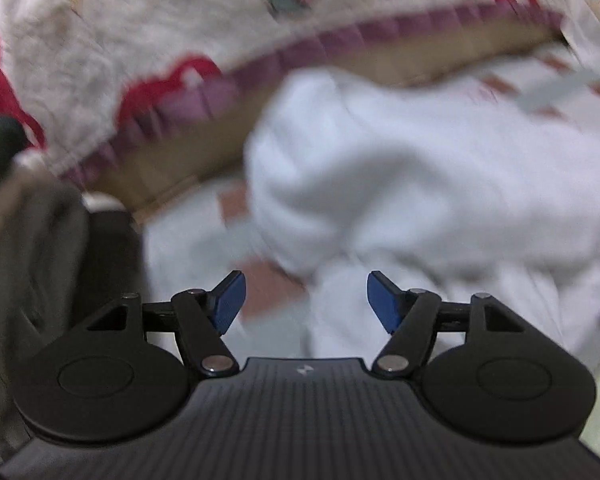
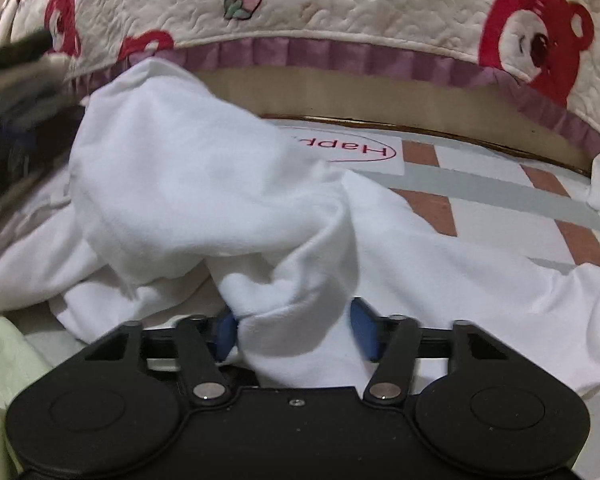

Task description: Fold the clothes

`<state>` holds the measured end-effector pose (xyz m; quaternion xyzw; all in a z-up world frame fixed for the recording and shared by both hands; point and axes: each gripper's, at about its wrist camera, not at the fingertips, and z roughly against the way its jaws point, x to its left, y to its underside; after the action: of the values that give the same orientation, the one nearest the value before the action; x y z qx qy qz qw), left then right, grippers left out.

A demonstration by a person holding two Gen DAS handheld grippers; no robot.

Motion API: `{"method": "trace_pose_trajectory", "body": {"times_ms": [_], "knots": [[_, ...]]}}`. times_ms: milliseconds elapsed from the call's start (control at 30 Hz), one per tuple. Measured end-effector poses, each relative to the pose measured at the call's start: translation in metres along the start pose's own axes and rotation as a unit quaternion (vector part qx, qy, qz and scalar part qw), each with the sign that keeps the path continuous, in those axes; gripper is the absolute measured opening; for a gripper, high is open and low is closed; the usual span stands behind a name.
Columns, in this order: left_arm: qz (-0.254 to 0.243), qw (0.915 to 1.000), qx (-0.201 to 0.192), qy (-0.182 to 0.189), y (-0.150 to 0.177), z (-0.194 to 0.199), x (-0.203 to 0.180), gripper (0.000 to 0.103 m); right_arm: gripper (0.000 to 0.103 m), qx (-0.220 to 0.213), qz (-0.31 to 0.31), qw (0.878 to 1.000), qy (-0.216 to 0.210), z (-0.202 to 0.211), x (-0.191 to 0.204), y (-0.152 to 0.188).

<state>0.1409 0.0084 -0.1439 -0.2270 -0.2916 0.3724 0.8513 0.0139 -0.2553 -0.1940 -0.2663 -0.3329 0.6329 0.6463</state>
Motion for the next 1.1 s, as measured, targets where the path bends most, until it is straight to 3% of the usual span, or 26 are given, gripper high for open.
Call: {"method": "trace_pose_trajectory", "body": {"times_ms": [33, 200, 400, 467, 500, 567, 667, 800, 900, 1100], "knots": [[0.000, 0.9999, 0.009, 0.008, 0.004, -0.003, -0.006, 0.067, 0.008, -0.010, -0.003, 1.000, -0.011, 0.004, -0.003, 0.001], [0.004, 0.9993, 0.037, -0.010, -0.001, -0.019, -0.015, 0.075, 0.006, -0.073, -0.033, 0.997, -0.008, 0.017, -0.022, -0.004], [-0.029, 0.9979, 0.054, -0.021, -0.023, -0.042, -0.018, 0.077, 0.006, -0.110, -0.149, 0.982, -0.035, 0.025, -0.067, -0.007], [-0.031, 0.9969, 0.070, -0.019, -0.028, -0.047, -0.021, 0.047, 0.006, -0.104, -0.158, 0.981, -0.046, 0.017, -0.070, -0.007], [-0.032, 0.9963, 0.078, -0.018, -0.031, -0.050, -0.023, 0.005, 0.006, -0.095, -0.155, 0.982, -0.049, 0.012, -0.068, -0.007], [-0.005, 0.9951, 0.095, -0.029, -0.036, -0.051, -0.026, 0.003, 0.006, -0.077, -0.148, 0.985, -0.052, 0.005, -0.064, -0.005], [-0.006, 0.9942, 0.062, -0.087, -0.036, -0.033, -0.038, 0.003, 0.006, -0.073, -0.135, 0.987, -0.041, 0.018, -0.058, -0.008], [0.003, 0.9831, 0.044, -0.178, -0.035, -0.011, -0.041, 0.003, 0.006, -0.125, -0.102, 0.987, -0.010, 0.050, -0.050, -0.014], [0.016, 0.9784, 0.008, -0.206, -0.040, 0.020, -0.029, 0.003, 0.006, -0.141, -0.093, 0.985, 0.022, 0.062, -0.052, -0.021], [0.073, 0.9600, -0.059, -0.264, -0.054, 0.096, 0.009, 0.003, 0.006, -0.150, -0.096, 0.983, 0.039, 0.086, -0.054, -0.035]]}}
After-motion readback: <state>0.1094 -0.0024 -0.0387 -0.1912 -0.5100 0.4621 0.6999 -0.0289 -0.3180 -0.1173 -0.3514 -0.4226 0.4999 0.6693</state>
